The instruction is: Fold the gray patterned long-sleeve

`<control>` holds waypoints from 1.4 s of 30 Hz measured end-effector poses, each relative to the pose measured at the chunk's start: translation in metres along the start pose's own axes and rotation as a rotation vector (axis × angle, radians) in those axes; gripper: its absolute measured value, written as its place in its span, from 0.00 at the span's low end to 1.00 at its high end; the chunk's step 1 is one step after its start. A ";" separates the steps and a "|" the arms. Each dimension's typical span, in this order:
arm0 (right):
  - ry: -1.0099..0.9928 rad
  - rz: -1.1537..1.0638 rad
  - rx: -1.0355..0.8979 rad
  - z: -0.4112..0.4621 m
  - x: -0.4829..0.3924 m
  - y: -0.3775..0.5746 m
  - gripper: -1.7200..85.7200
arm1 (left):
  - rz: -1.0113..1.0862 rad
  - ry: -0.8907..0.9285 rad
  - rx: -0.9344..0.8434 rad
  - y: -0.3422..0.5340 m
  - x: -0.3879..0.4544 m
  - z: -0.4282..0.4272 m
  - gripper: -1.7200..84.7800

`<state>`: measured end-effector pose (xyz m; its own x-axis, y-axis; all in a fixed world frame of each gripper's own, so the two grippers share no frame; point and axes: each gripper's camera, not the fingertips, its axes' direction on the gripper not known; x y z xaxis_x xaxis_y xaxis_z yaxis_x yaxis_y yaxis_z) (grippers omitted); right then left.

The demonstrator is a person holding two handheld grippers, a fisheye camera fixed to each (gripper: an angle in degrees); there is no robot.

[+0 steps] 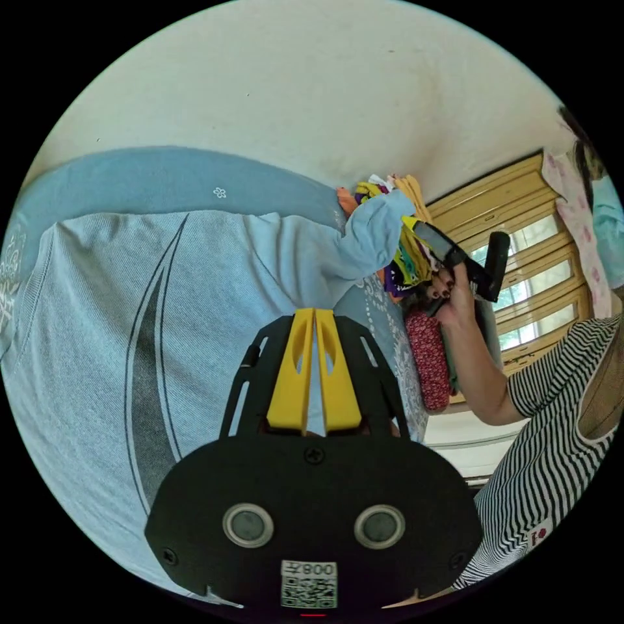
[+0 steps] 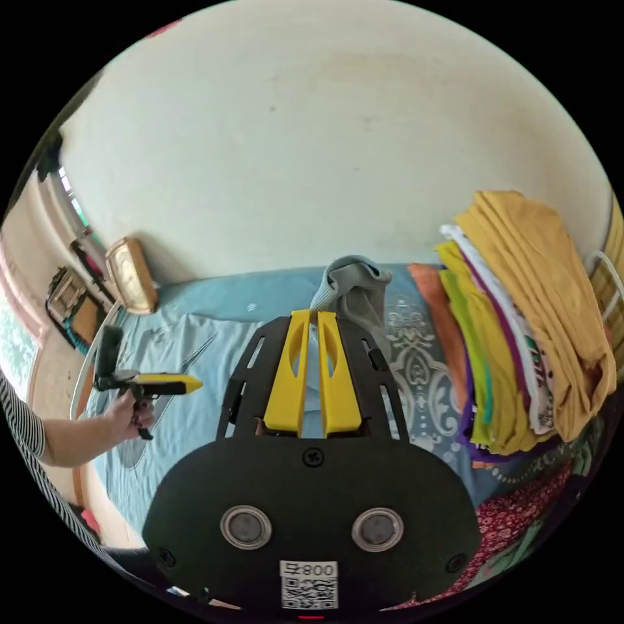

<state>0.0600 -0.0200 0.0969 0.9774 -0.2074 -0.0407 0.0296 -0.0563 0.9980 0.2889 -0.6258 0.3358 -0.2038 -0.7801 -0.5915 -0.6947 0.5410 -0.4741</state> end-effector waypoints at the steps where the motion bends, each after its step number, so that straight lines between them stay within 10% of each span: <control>1: -0.052 -0.049 -0.028 0.009 -0.022 0.006 0.03 | -0.026 0.058 0.055 0.004 -0.008 -0.010 0.04; 12: -0.199 -0.108 -0.262 0.089 -0.118 0.063 0.03 | -0.346 0.368 0.121 0.045 -0.124 -0.021 0.20; 20: -0.166 -0.159 -0.293 0.108 -0.161 0.069 0.03 | -0.250 0.221 -0.011 0.035 -0.151 -0.025 0.07; 42: -0.634 -0.418 -0.305 0.150 -0.384 0.091 0.04 | -0.392 0.088 0.406 0.259 -0.220 -0.280 0.04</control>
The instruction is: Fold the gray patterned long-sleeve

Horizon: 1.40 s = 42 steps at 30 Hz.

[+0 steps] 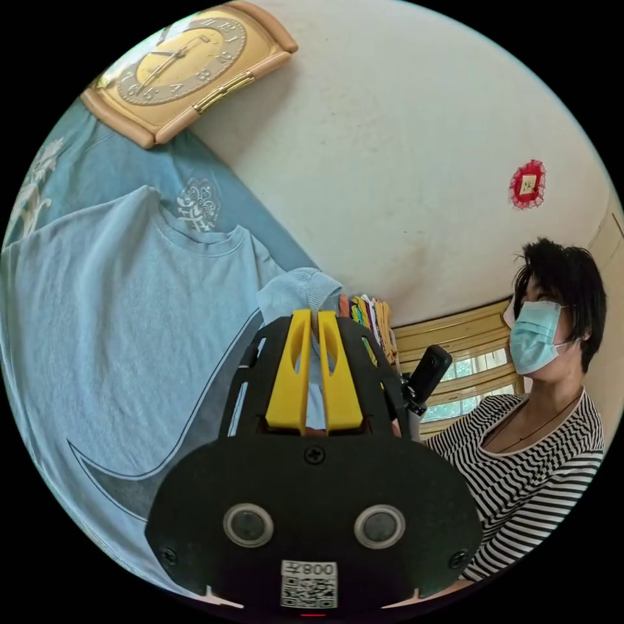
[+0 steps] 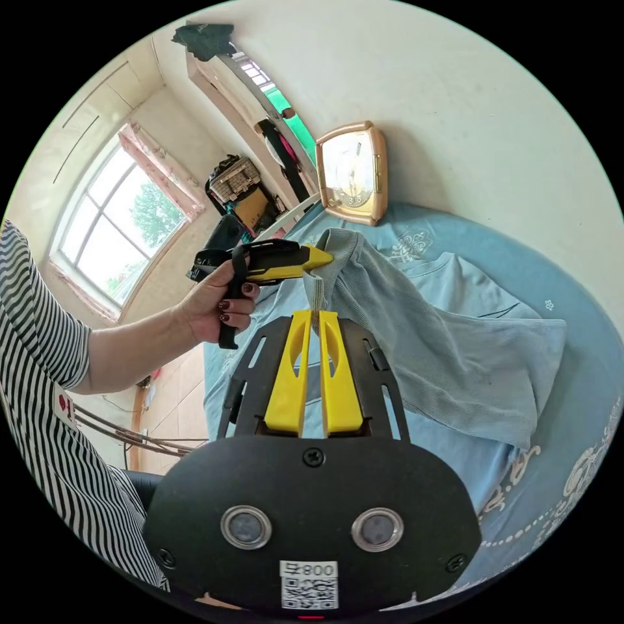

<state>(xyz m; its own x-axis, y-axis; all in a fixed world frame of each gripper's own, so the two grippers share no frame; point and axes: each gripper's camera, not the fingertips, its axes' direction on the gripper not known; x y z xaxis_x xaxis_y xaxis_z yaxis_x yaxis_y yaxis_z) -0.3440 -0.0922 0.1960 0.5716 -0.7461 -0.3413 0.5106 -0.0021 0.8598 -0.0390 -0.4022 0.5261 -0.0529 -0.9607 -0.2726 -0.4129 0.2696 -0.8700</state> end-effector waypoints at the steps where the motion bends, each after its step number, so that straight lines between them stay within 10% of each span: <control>1: -0.013 -0.006 -0.012 0.009 -0.003 -0.001 0.04 | -0.013 -0.008 0.003 0.004 -0.007 -0.007 0.04; 24: -0.257 0.032 -0.300 0.189 -0.013 0.008 0.02 | -0.211 -0.222 0.045 0.027 -0.081 -0.055 0.07; 42: -0.018 0.229 -0.259 0.158 0.040 0.022 0.02 | -0.074 -0.408 -0.123 -0.049 -0.005 0.038 0.03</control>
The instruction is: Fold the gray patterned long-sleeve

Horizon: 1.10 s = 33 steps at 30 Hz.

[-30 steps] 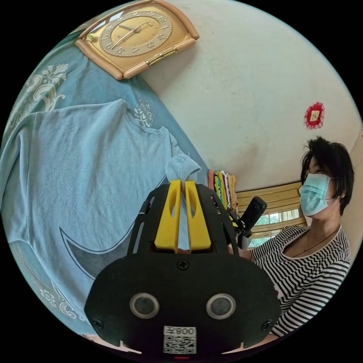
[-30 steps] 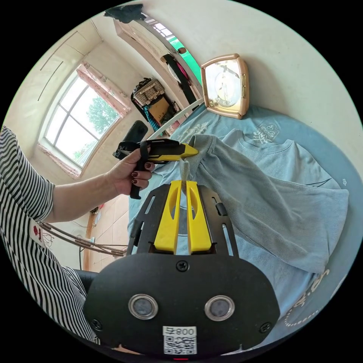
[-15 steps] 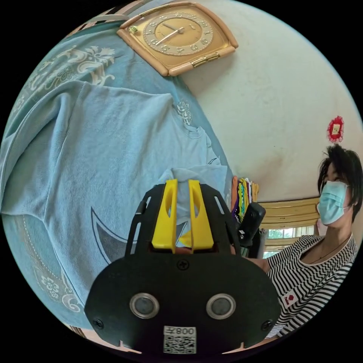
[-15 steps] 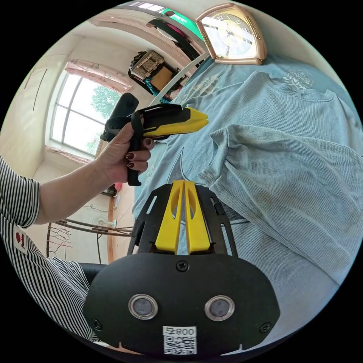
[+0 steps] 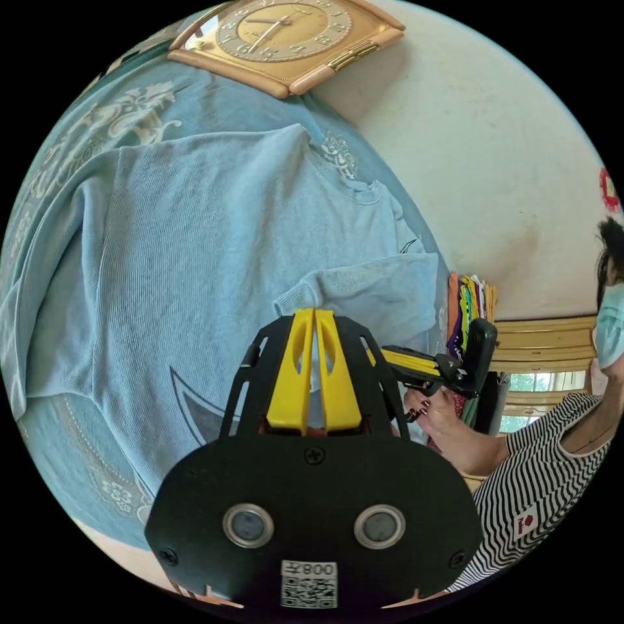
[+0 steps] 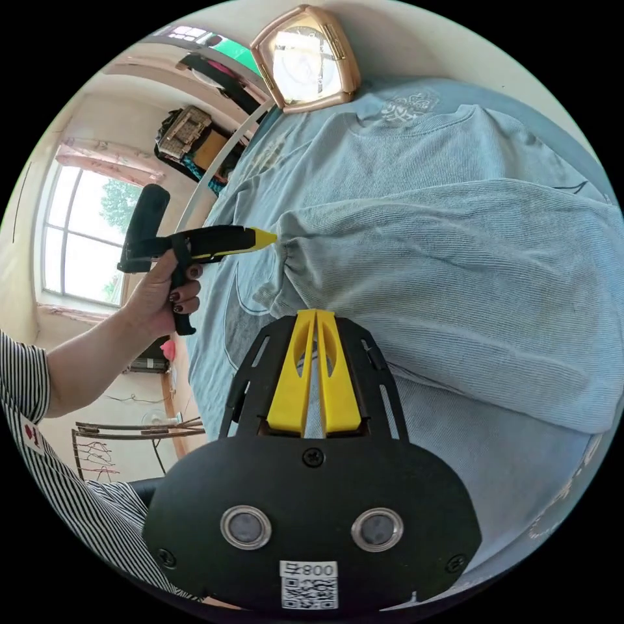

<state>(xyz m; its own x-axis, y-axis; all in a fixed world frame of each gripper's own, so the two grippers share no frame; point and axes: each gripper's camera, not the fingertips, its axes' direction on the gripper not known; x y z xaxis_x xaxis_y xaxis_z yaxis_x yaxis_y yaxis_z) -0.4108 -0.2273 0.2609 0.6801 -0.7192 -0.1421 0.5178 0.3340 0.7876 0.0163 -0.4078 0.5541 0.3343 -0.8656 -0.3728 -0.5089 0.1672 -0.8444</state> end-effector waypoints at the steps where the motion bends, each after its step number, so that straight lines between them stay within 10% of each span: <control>1: 0.001 0.013 0.058 -0.020 0.005 0.005 0.02 | 0.064 0.036 0.013 -0.011 0.021 0.003 0.04; 11: 0.452 0.161 0.242 -0.155 0.084 0.065 0.06 | 0.554 0.287 -0.147 -0.173 0.222 0.137 0.14; 21: 0.514 0.086 0.099 -0.146 0.106 0.075 0.09 | 0.605 0.260 -0.421 -0.260 0.324 0.249 0.08; 33: 0.561 0.050 0.109 -0.155 0.103 0.101 0.03 | 0.619 0.262 -0.331 -0.282 0.363 0.265 0.04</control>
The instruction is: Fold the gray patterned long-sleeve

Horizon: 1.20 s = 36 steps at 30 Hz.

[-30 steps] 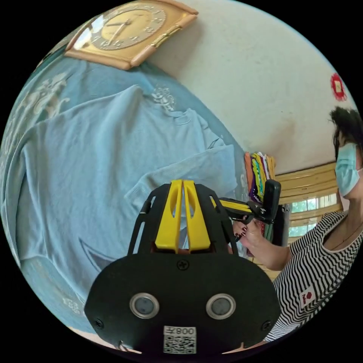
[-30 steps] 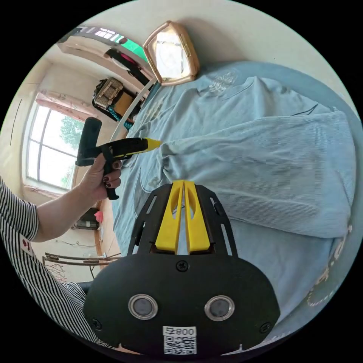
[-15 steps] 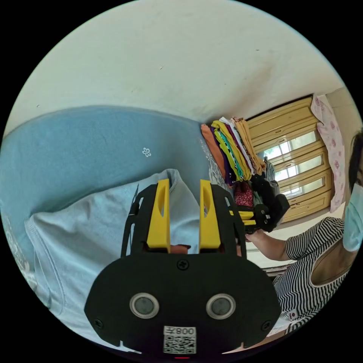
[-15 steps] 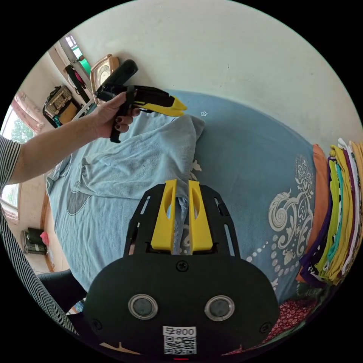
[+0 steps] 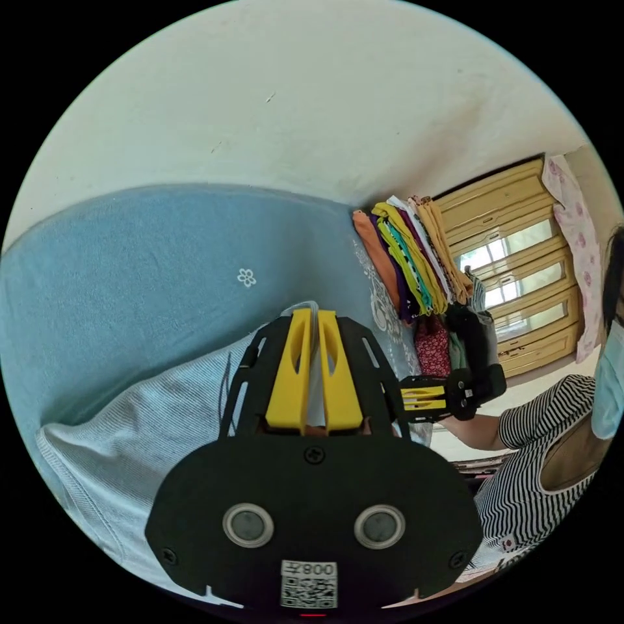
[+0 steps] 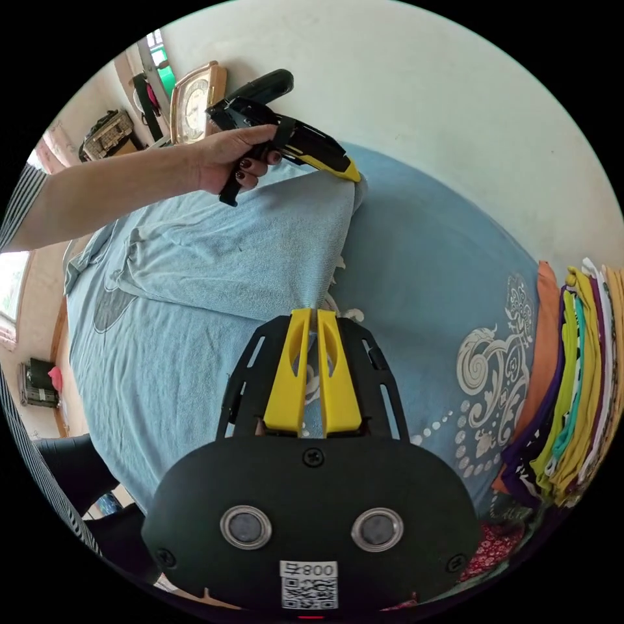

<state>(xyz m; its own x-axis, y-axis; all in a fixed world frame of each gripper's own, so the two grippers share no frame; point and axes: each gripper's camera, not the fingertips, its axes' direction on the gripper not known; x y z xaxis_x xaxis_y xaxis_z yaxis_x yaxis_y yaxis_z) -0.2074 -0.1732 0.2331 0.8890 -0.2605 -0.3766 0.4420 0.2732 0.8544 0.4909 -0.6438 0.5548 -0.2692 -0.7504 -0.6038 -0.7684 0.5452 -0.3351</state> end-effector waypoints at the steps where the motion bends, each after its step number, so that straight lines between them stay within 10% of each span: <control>1: -0.010 0.016 0.007 -0.001 0.003 -0.001 0.03 | -0.024 -0.019 -0.004 -0.002 -0.003 0.005 0.04; 15: -0.065 0.132 0.070 -0.025 0.009 0.010 0.03 | -0.048 0.042 0.177 0.024 -0.011 -0.037 0.04; 24: -0.028 0.128 0.026 -0.019 -0.007 0.007 0.02 | 0.023 -0.128 -0.050 0.105 -0.006 -0.010 0.04; 36: -0.452 -0.251 0.051 -0.006 -0.148 -0.038 0.06 | -0.420 -0.309 0.176 0.400 -0.055 -0.195 0.12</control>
<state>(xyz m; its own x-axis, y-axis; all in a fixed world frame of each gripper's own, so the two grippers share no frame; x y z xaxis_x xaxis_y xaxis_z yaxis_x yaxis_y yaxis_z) -0.3556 -0.1399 0.2542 0.6107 -0.6892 -0.3899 0.6188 0.1082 0.7781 0.0852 -0.4574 0.5948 0.2435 -0.7867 -0.5674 -0.6572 0.2964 -0.6930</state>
